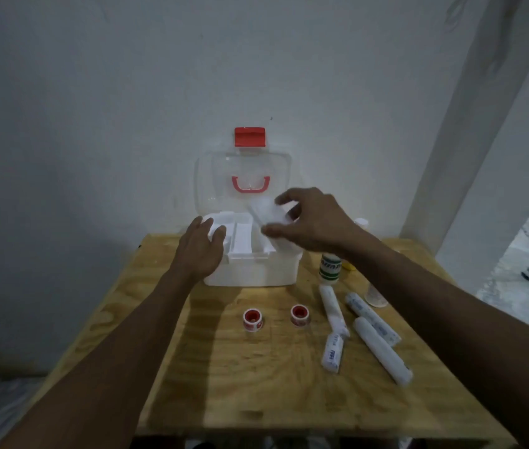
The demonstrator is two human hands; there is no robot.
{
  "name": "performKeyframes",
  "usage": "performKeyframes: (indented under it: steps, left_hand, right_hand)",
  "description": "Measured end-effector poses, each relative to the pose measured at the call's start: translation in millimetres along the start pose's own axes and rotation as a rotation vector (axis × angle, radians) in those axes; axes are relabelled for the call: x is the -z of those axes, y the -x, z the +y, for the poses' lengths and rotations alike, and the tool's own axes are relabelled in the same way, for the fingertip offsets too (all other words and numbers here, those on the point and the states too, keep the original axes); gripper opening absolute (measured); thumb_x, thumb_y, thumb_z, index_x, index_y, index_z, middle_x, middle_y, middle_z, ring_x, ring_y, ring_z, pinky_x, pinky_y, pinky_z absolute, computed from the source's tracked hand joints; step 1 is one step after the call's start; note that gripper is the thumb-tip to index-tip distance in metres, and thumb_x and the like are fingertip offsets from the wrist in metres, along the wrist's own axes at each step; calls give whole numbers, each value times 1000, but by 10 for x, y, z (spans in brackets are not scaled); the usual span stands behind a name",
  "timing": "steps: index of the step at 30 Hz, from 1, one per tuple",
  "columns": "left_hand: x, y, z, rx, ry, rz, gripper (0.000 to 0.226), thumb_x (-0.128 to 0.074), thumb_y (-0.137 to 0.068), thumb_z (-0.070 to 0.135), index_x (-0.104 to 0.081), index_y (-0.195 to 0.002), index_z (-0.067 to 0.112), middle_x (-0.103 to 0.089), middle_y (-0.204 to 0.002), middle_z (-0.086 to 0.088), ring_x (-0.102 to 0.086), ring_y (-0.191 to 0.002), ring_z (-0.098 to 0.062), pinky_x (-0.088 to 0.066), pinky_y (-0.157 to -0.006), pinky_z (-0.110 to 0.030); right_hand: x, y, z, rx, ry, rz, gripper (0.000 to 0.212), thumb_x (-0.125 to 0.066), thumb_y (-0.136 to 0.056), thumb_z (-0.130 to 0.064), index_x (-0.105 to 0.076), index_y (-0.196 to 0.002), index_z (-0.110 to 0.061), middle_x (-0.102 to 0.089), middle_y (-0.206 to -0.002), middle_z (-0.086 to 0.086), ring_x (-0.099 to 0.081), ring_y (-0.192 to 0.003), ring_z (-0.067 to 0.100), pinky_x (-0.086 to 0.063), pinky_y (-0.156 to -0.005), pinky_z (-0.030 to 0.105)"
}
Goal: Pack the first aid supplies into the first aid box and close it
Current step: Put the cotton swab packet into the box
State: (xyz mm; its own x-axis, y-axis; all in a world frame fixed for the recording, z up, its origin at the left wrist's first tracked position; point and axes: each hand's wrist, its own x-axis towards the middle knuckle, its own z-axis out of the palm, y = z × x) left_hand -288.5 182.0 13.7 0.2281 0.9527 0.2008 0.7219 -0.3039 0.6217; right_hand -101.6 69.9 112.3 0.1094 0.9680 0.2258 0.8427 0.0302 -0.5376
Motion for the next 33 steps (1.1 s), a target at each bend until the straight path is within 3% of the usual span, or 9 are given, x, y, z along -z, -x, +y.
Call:
performKeyframes:
  steps: [3, 8, 13, 20, 27, 33]
  left_hand:
    - [7, -44, -7, -7, -33, -32, 63, -27, -101, 49, -27, -153, 14, -18, -164, -8, -16, -151, -26, -15, -120, -43]
    - [-5, -158, -5, -41, -84, -67, 72, -18, -97, 61, -23, -154, 18, -16, -164, -7, -15, -151, -27, -15, -120, -46]
    - [-34, -224, -6, -56, -146, -77, 73, -12, -96, 62, -23, -154, 18, -18, -164, -9, -14, -151, -27, -16, -122, -47]
    - [-53, -184, -6, -89, -239, -67, 68, -11, -98, 56, -23, -154, 18, -16, -164, -9, -10, -152, -27, -16, -122, -50]
    - [-68, -185, -32, -104, -278, -78, 67, -11, -98, 56, -23, -154, 21, -15, -164, -7, -6, -153, -25, -15, -122, -51]
    - [-83, -201, -47, -101, -289, -79, 66, -10, -99, 55, -23, -154, 22, -15, -164, -6, -5, -153, -24, -14, -122, -50]
  right_hand:
    - [-28, -329, -41, -157, -29, 104, 65, -78, -78, -44, -55, -130, -11, -55, -132, 8, -57, -113, 25, -47, -86, 31]
    - [-305, -633, 43, -328, -30, 62, 61, -83, -70, -40, -56, -114, -7, -64, -111, 11, -64, -92, 27, -60, -79, 40]
    - [-458, -674, 72, -355, 40, -38, 49, -83, -72, -34, -50, -99, -10, -59, -95, 8, -66, -87, 28, -61, -78, 40]
    - [-616, -751, 45, -379, 141, -140, 46, -82, -75, -21, -56, -110, -7, -56, -91, 7, -61, -77, 23, -60, -74, 33]
    - [-825, -766, 86, -399, 234, -215, 57, -82, -73, -25, -56, -120, -7, -61, -114, 10, -54, -90, 21, -50, -81, 30]
    - [-917, -807, 133, -402, 256, -284, 53, -80, -76, -27, -58, -121, -10, -61, -115, 8, -51, -90, 19, -45, -81, 30]
